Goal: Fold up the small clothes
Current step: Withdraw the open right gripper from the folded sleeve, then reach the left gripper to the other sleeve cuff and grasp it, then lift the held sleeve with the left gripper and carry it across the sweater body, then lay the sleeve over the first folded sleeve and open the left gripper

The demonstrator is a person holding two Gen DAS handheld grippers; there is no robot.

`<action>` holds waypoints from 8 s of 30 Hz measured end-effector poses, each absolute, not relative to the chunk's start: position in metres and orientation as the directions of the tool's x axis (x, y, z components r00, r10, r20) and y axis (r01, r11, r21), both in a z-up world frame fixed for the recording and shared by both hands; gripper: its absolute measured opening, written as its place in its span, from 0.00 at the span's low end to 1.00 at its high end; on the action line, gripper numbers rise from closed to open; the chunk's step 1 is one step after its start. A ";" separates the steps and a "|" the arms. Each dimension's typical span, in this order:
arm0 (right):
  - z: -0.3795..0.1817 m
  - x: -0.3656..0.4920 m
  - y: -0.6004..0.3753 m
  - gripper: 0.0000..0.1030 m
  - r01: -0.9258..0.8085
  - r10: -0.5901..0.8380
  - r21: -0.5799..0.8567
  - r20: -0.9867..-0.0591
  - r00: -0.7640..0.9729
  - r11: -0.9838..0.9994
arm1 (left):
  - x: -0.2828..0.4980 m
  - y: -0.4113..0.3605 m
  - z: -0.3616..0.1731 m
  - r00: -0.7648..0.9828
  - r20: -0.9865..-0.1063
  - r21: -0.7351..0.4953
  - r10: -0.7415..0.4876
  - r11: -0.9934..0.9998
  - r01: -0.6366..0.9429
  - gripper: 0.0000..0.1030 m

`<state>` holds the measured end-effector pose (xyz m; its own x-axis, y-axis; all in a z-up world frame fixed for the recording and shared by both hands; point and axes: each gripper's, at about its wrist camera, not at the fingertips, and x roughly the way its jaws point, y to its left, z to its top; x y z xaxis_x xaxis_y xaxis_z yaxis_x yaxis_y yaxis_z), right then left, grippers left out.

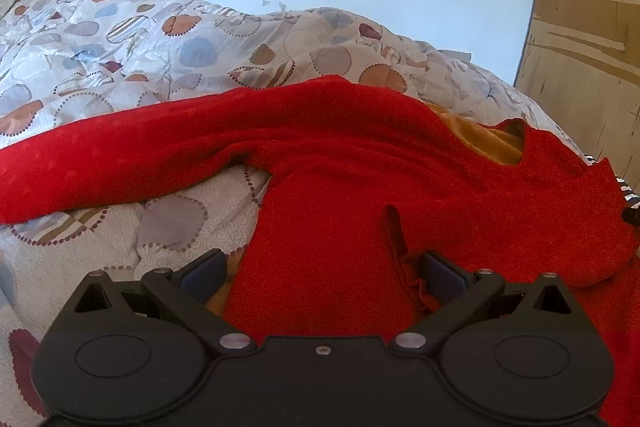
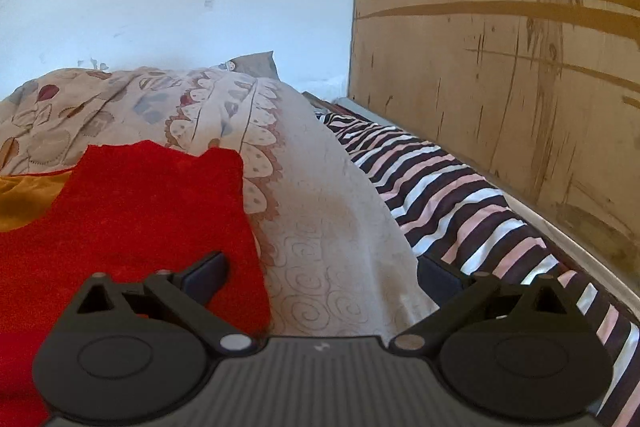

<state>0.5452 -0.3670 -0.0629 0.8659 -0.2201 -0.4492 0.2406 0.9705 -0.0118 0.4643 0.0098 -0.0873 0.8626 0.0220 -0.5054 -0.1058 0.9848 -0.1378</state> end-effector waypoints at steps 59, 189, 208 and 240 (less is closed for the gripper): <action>-0.045 0.320 -0.210 1.00 -0.160 0.223 0.166 -0.503 0.835 0.973 | 0.315 0.310 -0.100 0.696 -0.585 -0.629 0.416 0.309 -0.713 0.30; -0.062 0.422 -0.263 1.00 -0.106 0.257 0.321 -0.475 0.842 0.941 | 0.577 0.159 -0.028 0.750 -0.561 -0.485 -0.351 0.873 0.046 0.78; -0.059 0.417 -0.256 0.95 -0.140 0.264 0.288 -0.457 0.849 0.947 | 0.593 0.129 -0.036 0.861 -0.493 -0.271 -0.126 0.963 -0.014 0.19; -0.062 0.420 -0.256 0.97 -0.145 0.274 0.294 -0.464 0.842 0.945 | 0.520 0.140 -0.042 0.738 -0.659 -0.316 -0.145 0.944 -0.097 0.12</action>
